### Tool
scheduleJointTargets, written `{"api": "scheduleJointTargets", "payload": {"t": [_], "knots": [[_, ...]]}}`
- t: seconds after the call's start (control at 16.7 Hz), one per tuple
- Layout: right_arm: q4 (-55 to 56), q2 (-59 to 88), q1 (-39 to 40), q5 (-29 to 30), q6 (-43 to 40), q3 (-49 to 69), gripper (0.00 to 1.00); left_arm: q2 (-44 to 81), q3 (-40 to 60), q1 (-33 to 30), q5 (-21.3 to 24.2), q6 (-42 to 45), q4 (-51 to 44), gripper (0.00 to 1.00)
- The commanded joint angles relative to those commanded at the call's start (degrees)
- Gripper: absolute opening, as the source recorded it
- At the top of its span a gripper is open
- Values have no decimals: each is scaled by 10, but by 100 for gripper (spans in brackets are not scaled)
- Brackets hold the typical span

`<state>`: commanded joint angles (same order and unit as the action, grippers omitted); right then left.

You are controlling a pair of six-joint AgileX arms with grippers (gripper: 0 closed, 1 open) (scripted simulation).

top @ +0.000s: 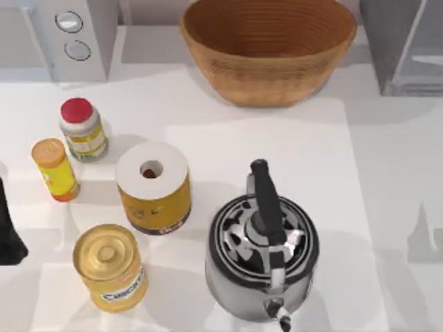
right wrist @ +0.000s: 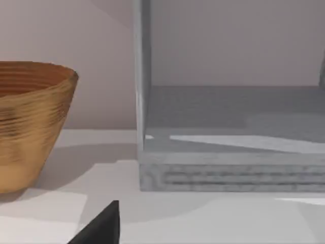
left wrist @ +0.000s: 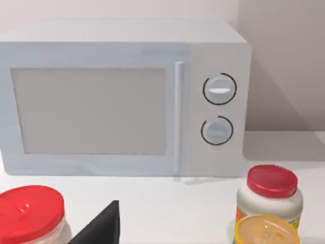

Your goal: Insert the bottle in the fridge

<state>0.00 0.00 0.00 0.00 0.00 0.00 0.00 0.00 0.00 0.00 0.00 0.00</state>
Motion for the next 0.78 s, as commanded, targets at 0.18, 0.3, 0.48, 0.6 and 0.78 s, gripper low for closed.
{"api": "scheduleJointTargets", "payload": {"t": [0.18, 0.3, 0.48, 0.6, 0.78], "knots": [[-1, 6, -6, -6, -6, 4, 100, 0, 0, 0, 0, 0, 0, 100], [-5, 35, -33, -35, -36, 21, 100, 0, 0, 0, 0, 0, 0, 100], [-18, 122, -103, -116, -124, 66, 100, 0, 0, 0, 0, 0, 0, 100], [-33, 204, -160, -190, -206, 103, 100, 0, 0, 0, 0, 0, 0, 100], [-65, 353, -250, -323, -351, 163, 100, 0, 0, 0, 0, 0, 0, 100]]}}
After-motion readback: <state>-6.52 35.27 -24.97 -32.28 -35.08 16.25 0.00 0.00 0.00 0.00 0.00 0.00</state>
